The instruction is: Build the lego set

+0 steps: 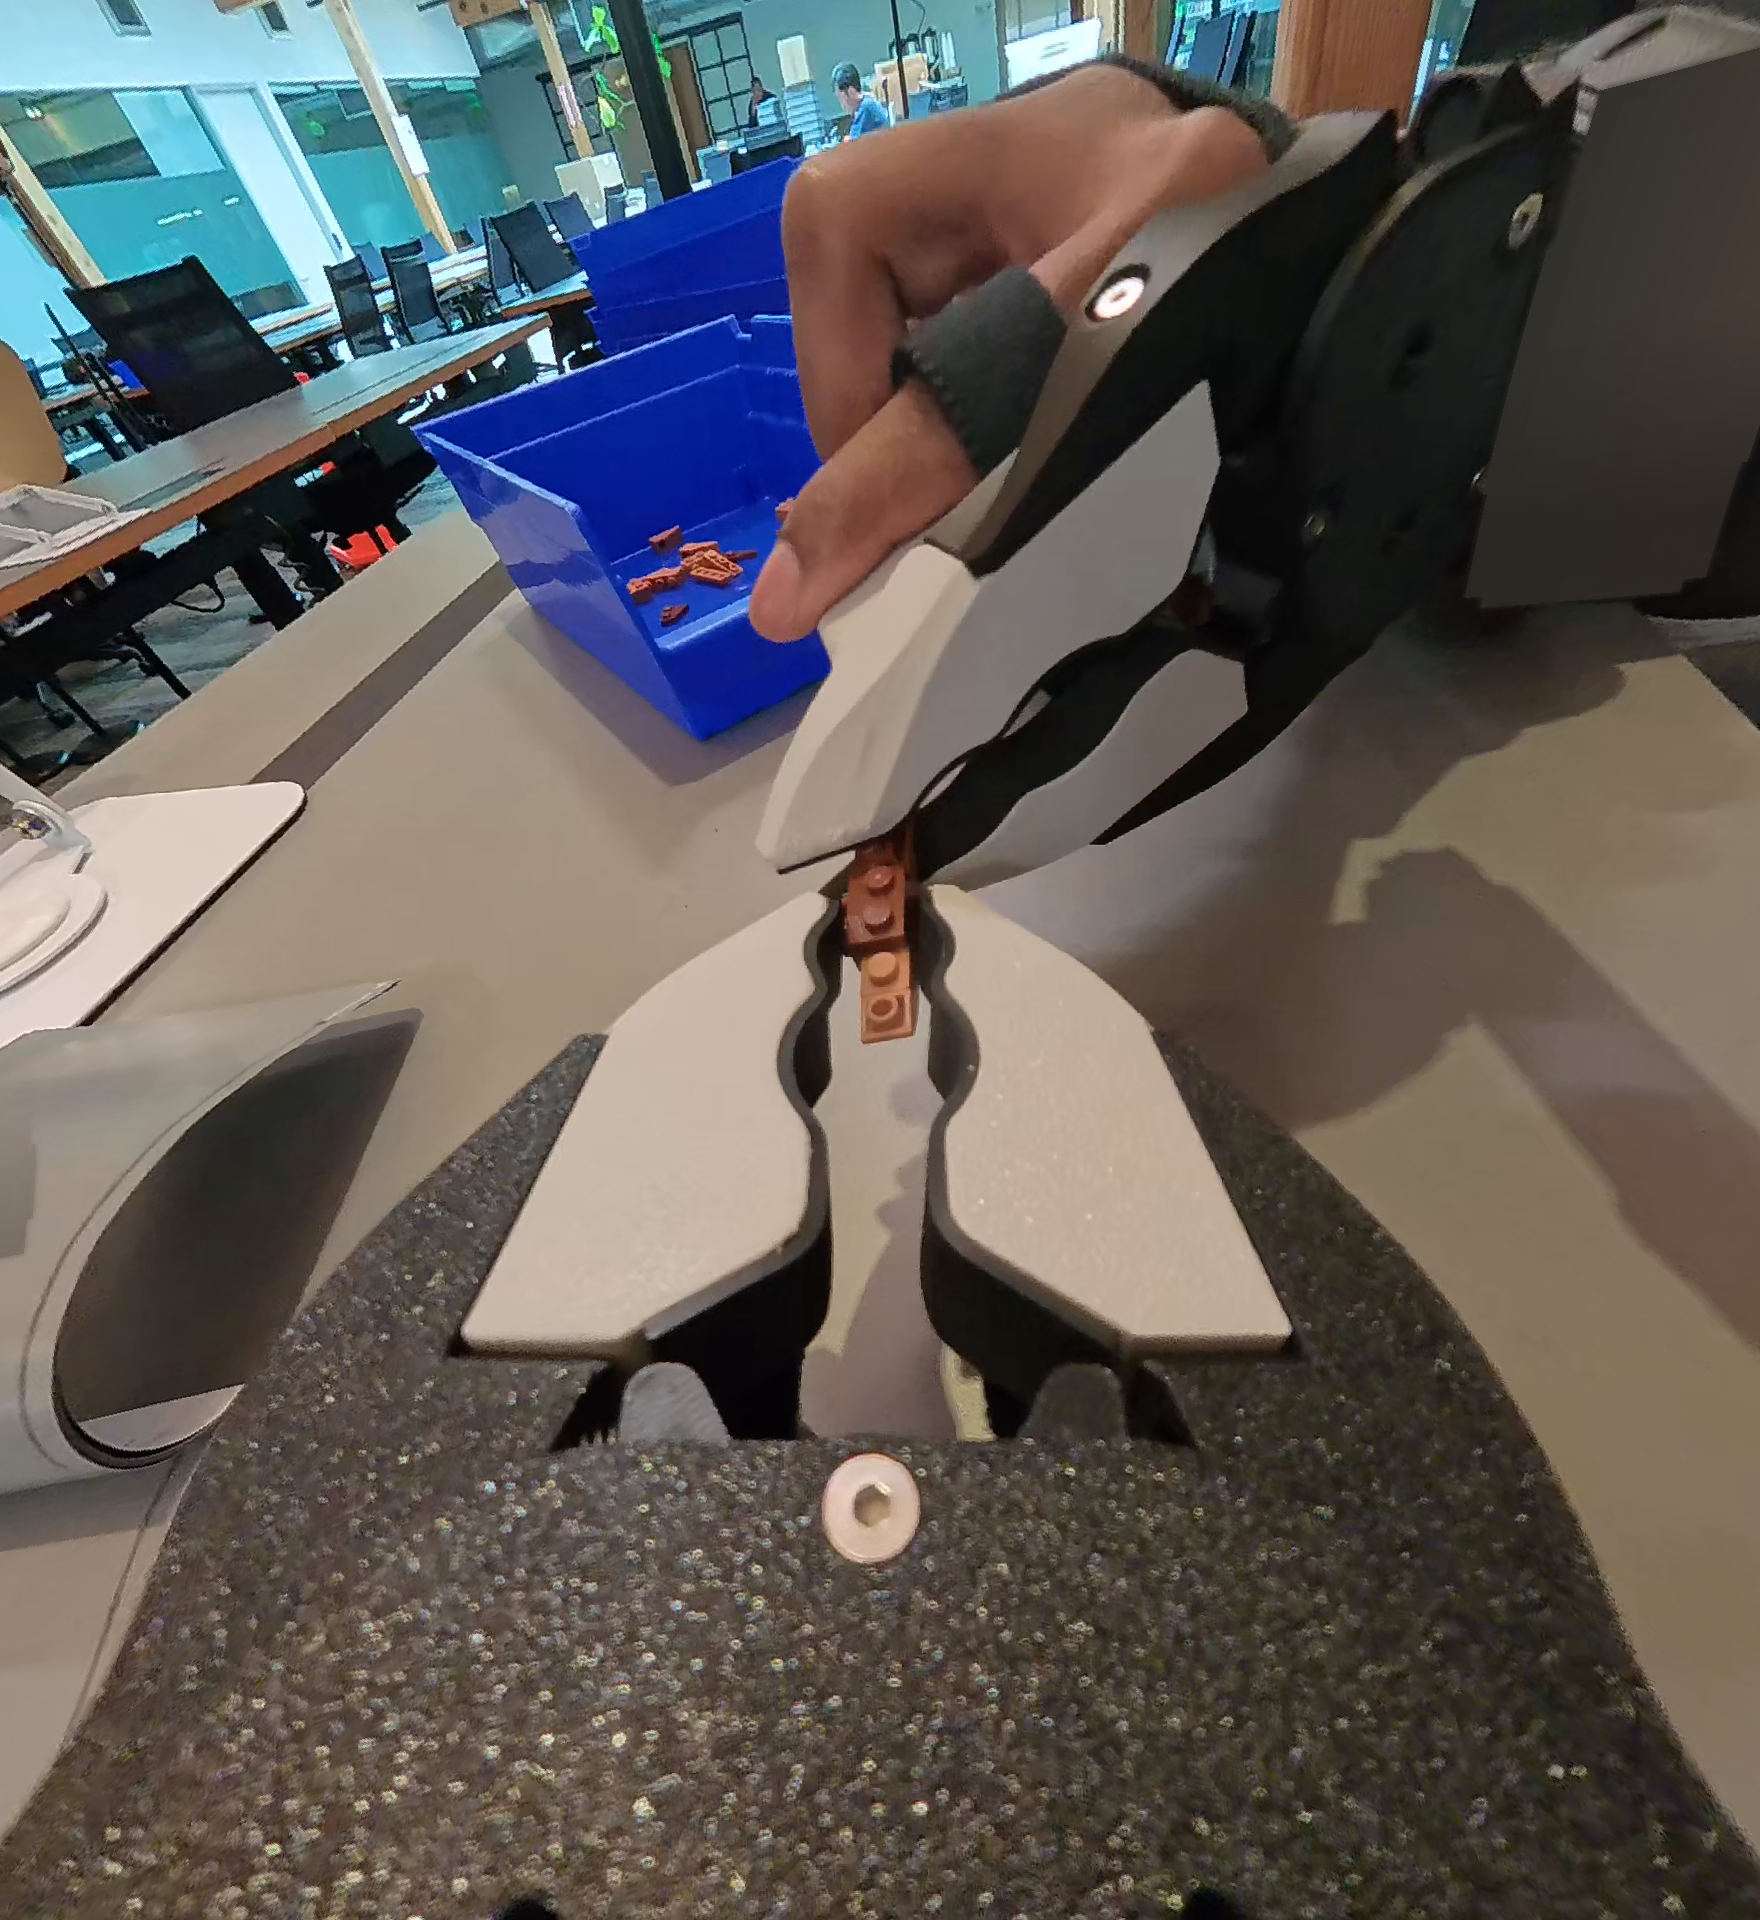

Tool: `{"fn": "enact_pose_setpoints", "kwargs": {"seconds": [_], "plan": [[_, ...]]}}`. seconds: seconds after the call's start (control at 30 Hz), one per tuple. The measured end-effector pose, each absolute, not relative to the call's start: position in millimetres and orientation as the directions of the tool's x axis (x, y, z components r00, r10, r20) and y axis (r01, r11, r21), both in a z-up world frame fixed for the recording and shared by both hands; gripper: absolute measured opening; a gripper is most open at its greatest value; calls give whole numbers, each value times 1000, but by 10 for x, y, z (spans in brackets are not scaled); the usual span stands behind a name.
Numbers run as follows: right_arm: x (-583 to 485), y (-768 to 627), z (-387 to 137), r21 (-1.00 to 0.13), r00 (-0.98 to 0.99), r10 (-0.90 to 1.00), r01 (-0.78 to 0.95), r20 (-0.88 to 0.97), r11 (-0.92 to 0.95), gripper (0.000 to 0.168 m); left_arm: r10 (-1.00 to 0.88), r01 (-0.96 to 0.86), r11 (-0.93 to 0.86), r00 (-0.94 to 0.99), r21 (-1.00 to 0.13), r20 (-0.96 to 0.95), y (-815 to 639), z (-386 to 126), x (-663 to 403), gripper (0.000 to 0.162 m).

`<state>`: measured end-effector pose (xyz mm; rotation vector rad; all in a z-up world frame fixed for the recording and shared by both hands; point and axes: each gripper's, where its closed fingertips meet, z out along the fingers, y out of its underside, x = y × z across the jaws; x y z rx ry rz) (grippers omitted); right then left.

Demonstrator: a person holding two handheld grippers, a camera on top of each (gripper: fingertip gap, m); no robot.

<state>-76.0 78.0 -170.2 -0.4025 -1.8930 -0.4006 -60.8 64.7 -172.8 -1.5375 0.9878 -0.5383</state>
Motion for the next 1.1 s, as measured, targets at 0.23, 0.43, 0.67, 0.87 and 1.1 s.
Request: {"fn": "enact_pose_setpoints", "kwargs": {"seconds": [0.23,0.43,0.67,0.87,1.1], "plan": [[-757,791,-1700,74,-338,99,464,936,883,12,-828,-259,-17,545,-966,-132,653,-1724,-603,14],[-752,800,-1716,83,-354,99,464,930,882,12,-832,-246,-45,545,-968,-100,656,-1741,-598,14],[-748,818,-1743,89,-369,106,474,923,876,12,-830,-246,-77,553,-966,-74,669,-1769,-596,13],[-764,822,-1696,25,-328,152,479,932,877,12,-834,-181,-99,551,-979,-18,674,-1709,-607,14],[-758,838,-1646,-49,-293,218,491,931,870,12,-834,-148,-150,549,-978,45,682,-1725,-611,17]]}}
